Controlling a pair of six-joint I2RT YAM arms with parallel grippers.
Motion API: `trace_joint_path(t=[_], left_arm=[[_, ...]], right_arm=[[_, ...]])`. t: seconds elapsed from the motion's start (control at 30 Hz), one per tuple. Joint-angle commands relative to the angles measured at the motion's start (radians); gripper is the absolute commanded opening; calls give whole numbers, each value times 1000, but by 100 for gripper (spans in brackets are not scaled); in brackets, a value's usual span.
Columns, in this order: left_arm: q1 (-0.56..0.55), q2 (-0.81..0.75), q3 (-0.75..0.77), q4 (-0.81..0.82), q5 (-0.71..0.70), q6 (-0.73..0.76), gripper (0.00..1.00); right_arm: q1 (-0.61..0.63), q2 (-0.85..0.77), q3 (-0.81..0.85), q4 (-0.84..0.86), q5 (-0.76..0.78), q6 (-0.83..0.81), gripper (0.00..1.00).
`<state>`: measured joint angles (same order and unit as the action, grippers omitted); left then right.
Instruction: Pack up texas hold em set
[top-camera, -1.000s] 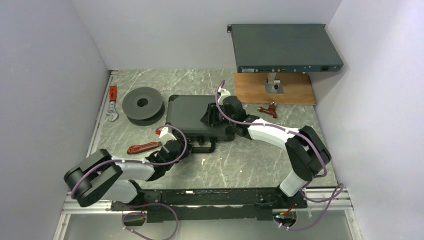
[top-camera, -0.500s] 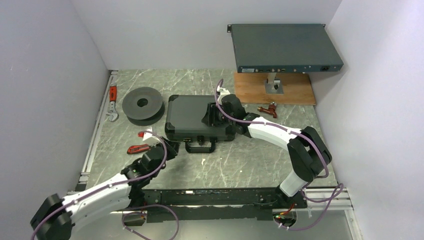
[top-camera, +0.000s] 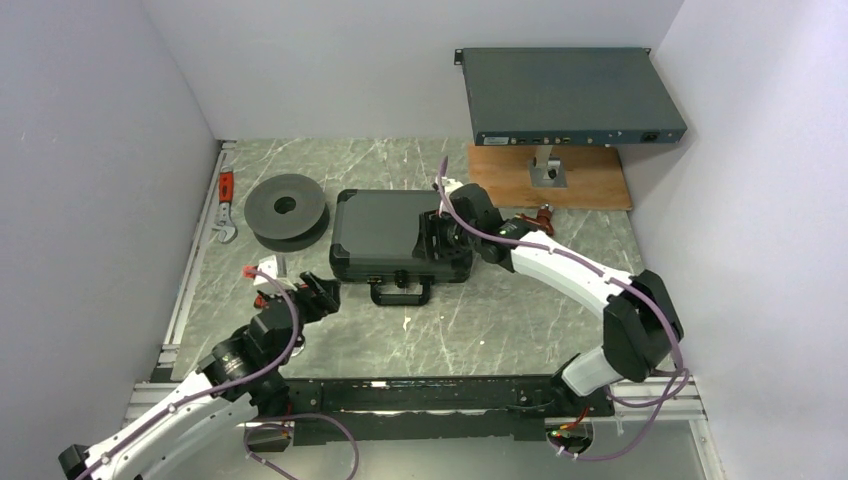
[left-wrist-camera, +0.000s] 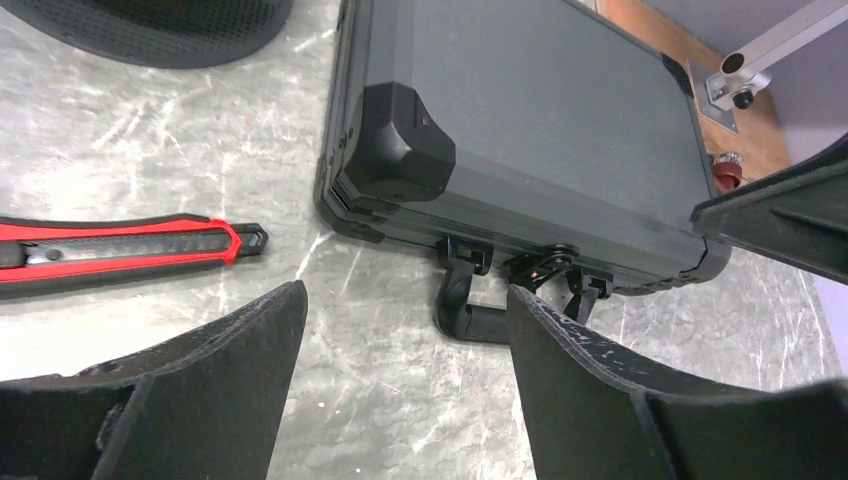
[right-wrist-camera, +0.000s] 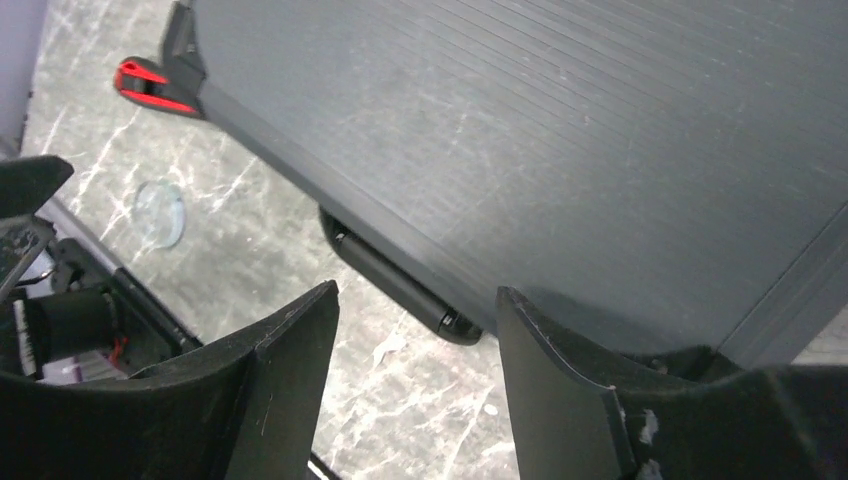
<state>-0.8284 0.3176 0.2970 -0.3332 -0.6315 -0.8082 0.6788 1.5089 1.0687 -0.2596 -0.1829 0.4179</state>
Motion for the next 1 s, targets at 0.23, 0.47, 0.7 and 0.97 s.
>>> trace_joint_path(t=[0.23, 0.47, 0.7, 0.97], left_arm=[[-4, -32, 294, -258, -90, 256, 95], [-3, -11, 433, -324, -157, 522, 99], [-4, -69, 382, -176, -162, 760, 100], [-3, -98, 338, -211, -176, 722, 100]], right_arm=[[5, -234, 81, 27, -29, -71, 84], [5, -396, 6, 156, 21, -79, 97], [4, -485, -43, 201, 225, -53, 100], [5, -520, -105, 268, 445, 27, 100]])
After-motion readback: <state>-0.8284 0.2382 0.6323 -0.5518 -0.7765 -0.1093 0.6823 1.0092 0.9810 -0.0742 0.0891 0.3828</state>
